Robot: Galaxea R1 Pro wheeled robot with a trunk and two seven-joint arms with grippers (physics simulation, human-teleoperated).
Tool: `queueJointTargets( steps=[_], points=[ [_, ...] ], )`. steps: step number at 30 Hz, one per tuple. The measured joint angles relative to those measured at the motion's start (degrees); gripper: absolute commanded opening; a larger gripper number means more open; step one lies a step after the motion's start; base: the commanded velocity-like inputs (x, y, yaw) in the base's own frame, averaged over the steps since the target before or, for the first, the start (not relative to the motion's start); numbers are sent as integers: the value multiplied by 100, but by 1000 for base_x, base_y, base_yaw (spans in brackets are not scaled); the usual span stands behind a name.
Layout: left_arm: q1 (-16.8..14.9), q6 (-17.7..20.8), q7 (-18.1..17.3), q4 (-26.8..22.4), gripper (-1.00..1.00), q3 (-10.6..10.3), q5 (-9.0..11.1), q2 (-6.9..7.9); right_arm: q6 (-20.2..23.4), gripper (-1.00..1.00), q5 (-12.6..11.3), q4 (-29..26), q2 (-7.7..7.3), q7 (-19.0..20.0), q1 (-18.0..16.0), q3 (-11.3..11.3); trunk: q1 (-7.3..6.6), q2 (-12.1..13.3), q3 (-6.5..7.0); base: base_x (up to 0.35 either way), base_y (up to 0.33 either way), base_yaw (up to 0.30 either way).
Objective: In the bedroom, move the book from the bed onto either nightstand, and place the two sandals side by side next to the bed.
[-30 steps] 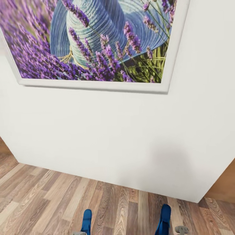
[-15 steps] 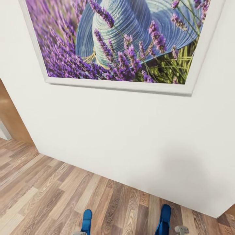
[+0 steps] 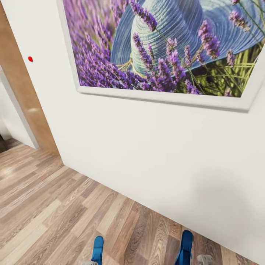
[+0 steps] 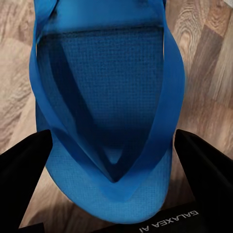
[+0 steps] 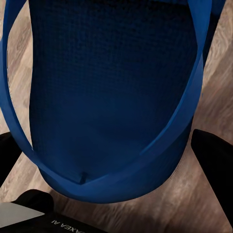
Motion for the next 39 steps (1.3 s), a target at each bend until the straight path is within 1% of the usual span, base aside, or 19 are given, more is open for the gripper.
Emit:
queueJointTargets(
  steps=[39],
  points=[
    [0, -1, 2, 114, -100, 0, -15, -27, 1, -100, 0, 0, 0, 5, 0, -1, 0, 0, 0, 0, 0, 291]
  ],
)
